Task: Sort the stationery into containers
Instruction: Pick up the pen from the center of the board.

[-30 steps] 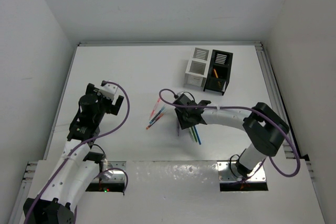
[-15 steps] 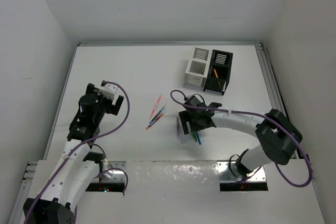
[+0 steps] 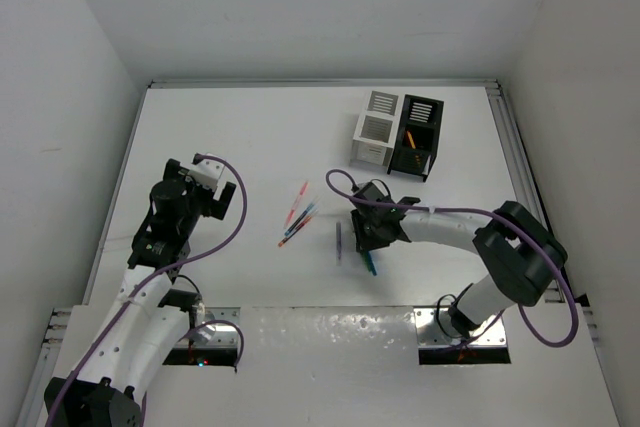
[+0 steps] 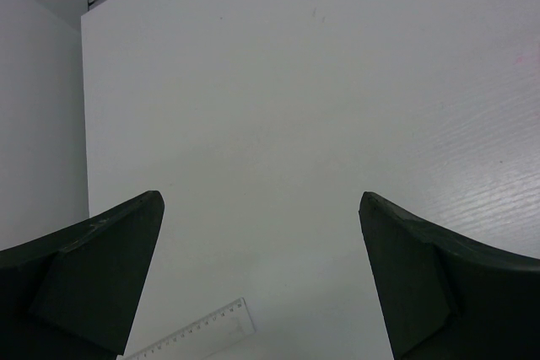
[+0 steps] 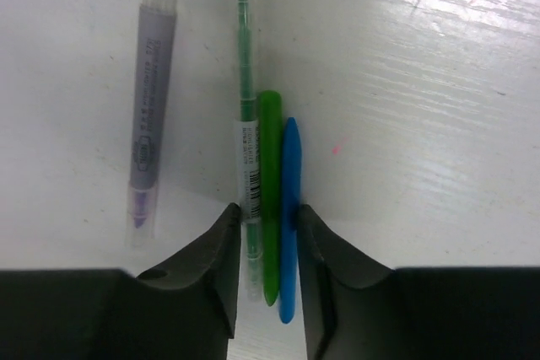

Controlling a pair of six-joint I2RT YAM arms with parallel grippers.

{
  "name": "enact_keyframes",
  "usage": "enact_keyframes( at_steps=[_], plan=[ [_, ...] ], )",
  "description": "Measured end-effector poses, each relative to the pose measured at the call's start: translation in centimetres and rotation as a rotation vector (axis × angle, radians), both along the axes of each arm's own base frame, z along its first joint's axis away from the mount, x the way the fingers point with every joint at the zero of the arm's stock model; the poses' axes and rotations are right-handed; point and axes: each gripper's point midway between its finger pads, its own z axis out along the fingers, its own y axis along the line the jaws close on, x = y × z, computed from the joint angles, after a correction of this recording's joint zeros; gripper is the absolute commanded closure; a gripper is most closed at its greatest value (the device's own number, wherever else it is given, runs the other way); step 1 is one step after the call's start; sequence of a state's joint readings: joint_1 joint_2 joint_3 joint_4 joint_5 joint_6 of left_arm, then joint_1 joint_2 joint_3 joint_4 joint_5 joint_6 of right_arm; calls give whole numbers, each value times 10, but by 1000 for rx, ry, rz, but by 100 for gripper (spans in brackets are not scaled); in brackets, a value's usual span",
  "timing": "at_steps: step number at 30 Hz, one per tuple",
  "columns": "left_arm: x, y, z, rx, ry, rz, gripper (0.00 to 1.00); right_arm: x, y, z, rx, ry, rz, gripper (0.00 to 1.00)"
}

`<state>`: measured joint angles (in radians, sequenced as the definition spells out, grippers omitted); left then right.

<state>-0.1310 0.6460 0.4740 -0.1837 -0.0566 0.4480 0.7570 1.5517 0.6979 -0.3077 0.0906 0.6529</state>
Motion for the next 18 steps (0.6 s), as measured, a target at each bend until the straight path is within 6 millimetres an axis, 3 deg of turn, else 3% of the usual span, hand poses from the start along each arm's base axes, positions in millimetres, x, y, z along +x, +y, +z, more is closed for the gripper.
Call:
enact_keyframes(
  at_steps=[6,12,18],
  plan=[
    [0,0,0,0,0,0,0,3,8,-1,55,-2,-16,91],
    [0,0,0,0,0,0,0,4,13,0,76,-3,-13,100],
    [0,0,0,0,0,0,0,4,11,0,65,-5,-7,100]
  ],
)
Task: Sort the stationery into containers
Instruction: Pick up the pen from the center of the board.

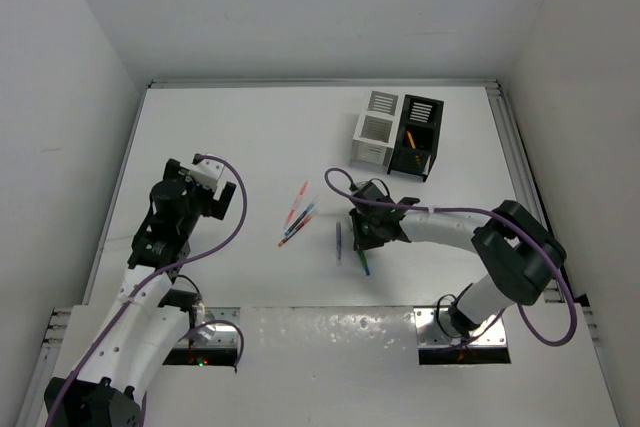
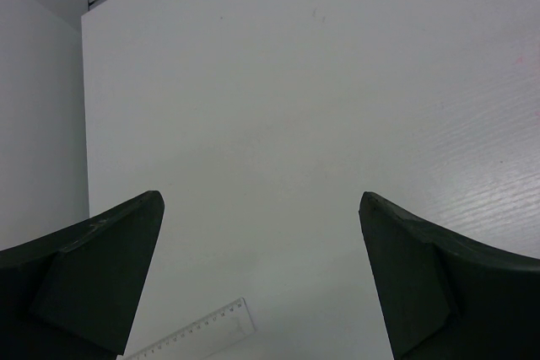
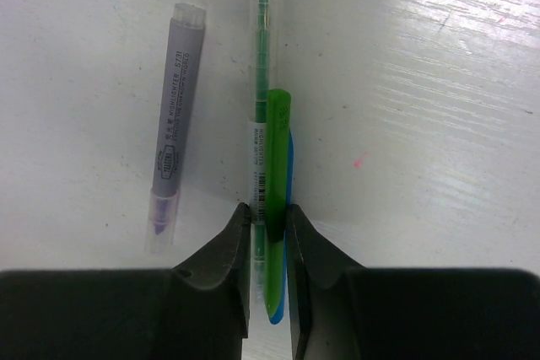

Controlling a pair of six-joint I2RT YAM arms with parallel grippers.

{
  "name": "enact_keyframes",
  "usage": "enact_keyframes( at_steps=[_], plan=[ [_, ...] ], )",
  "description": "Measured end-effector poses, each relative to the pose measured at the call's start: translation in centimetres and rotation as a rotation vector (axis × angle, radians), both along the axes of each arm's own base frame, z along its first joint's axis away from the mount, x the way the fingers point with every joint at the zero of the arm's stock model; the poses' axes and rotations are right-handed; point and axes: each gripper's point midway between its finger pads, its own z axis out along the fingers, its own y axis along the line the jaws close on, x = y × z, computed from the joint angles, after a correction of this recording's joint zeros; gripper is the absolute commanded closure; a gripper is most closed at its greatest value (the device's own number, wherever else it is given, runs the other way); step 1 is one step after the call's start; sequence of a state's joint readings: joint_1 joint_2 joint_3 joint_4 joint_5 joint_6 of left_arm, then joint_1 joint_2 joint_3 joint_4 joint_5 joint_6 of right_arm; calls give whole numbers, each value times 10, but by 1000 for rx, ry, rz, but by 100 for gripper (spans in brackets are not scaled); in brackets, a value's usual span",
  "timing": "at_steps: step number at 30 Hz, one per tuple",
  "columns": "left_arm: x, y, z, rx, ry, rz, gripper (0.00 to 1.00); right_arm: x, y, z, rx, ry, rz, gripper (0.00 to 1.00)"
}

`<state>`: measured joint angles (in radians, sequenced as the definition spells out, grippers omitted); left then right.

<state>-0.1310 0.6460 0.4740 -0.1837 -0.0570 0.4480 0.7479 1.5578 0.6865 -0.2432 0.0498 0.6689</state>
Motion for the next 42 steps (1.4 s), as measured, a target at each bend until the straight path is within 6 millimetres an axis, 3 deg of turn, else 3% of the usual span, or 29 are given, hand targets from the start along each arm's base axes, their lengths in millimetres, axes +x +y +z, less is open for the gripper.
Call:
enact_keyframes(
  at_steps=[13,24,37,39,42],
  plan=[
    [0,0,0,0,0,0,0,-1,-30,10,-143,-45,18,100],
    [0,0,0,0,0,0,0,0,-31,12,-144,-64,34,100],
    [0,-5,0,-15,2,-20,0,31,-18,70,10,-326,42,100],
    [0,-5,0,-17,1,-23,0,43,-18,87,26,-383,47,100],
    [0,-6,0,-20,3,-29,0,83,-16,136,45,-526,56,100]
  ],
)
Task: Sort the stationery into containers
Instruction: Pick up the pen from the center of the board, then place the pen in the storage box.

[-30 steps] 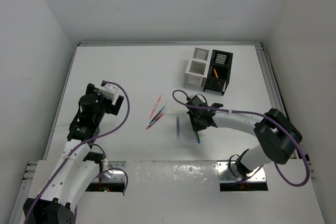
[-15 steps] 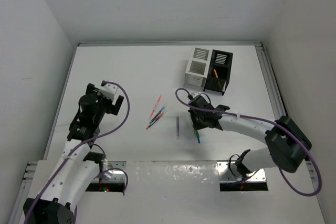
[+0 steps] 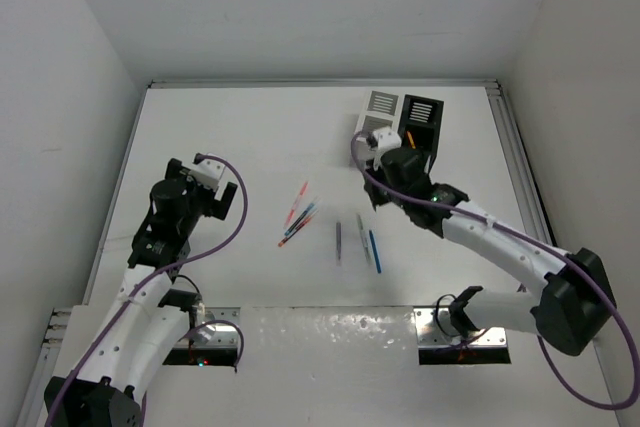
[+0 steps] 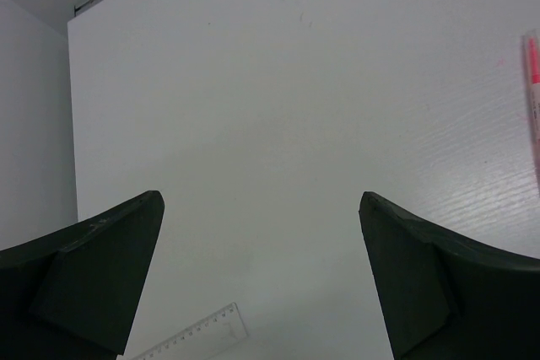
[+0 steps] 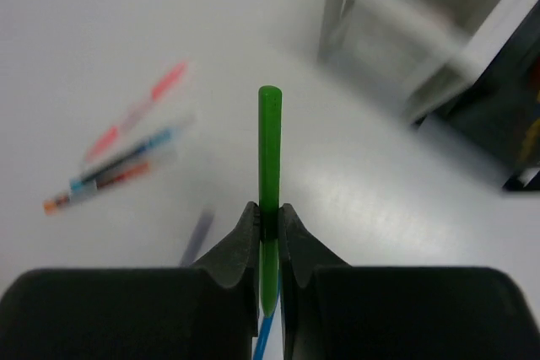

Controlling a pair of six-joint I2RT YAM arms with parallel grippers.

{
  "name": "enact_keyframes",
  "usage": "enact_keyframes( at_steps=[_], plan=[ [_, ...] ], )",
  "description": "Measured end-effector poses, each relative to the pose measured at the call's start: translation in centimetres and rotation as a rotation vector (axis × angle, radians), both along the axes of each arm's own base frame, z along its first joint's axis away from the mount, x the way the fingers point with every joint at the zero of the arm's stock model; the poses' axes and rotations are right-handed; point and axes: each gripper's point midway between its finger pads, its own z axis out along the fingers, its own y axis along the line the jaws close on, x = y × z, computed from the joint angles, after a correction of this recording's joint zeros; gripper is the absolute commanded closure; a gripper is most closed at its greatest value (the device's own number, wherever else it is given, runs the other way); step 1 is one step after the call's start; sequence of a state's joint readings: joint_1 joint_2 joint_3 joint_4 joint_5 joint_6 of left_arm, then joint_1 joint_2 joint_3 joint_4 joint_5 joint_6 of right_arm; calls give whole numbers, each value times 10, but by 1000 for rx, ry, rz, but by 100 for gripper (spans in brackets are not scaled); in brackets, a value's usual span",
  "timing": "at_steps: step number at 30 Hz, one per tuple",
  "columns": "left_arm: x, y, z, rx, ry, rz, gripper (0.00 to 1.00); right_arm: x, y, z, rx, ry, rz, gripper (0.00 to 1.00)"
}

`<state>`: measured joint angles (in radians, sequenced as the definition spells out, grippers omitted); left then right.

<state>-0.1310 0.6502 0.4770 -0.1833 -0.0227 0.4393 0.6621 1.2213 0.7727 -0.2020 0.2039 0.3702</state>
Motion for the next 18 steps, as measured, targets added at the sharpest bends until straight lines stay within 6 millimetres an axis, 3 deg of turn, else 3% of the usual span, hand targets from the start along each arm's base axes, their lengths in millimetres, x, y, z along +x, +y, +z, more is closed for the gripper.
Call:
enact_keyframes(
  at_steps=[3,5,8,10,13,18],
  plan=[
    [0,-1,0,-3,4,-3,0,55,-3,76,37,-216,-15,100],
    [1,-1,2,-5,2,-4,0,90,-18,121,53,-348,-50,100],
    [1,-1,4,-5,-2,-3,0,131,-49,154,39,-472,-109,100],
    [1,-1,5,-4,0,-2,0,155,-67,152,13,-499,-135,100],
    [1,0,3,-2,9,1,0,179,-85,124,-34,-467,-147,100],
    [2,0,-7,3,48,4,0,199,-102,80,-90,-404,-139,100]
  ],
)
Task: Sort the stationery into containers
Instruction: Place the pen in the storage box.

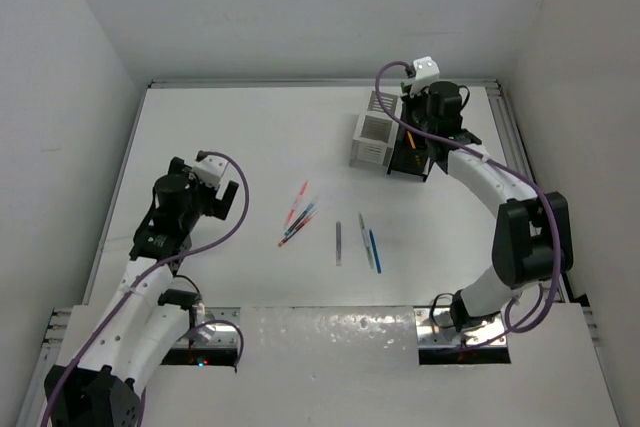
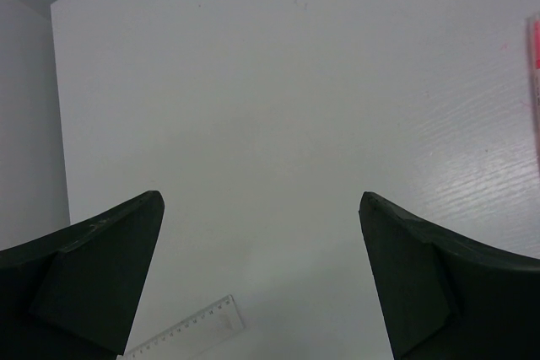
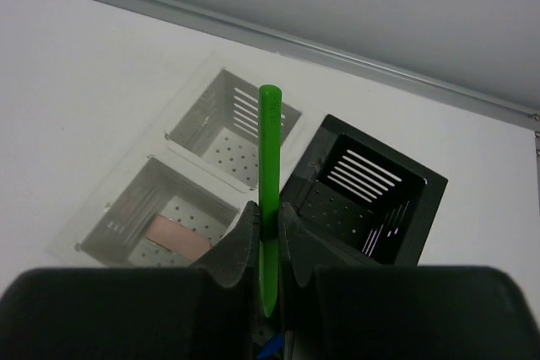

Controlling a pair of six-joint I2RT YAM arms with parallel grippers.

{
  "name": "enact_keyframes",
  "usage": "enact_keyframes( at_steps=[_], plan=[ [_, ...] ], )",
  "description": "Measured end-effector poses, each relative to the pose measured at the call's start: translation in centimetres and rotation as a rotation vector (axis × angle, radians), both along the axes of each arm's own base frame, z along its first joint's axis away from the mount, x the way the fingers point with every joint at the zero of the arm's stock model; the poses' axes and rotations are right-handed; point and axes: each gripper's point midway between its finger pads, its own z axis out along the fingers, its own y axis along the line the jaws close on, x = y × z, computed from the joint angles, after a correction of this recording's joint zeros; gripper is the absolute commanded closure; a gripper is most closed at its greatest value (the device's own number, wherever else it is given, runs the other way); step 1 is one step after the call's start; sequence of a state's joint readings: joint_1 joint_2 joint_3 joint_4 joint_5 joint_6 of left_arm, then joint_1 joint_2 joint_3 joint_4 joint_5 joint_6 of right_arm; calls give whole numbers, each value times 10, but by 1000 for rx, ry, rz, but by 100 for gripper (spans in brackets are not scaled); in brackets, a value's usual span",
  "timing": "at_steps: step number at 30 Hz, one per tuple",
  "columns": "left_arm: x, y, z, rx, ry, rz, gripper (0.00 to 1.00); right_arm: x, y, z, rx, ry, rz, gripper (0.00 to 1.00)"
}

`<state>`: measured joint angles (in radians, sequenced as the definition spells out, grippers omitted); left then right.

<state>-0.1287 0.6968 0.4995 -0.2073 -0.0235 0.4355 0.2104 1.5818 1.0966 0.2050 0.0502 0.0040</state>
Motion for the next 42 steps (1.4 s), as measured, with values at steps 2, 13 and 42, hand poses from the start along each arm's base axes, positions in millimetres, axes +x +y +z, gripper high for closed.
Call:
enact_keyframes(
  at_steps=[2,13,42],
  plan=[
    [1,1,-4,1,17,3,0,3,-7,-7,-7,6,-5,100],
    [6,11,-10,-12,50,45,0,1,-32,-59,-30,55,-20,100],
    [7,9,-10,-27,52,27,0,-22,-35,-68,-52,110,-7,53]
  ],
)
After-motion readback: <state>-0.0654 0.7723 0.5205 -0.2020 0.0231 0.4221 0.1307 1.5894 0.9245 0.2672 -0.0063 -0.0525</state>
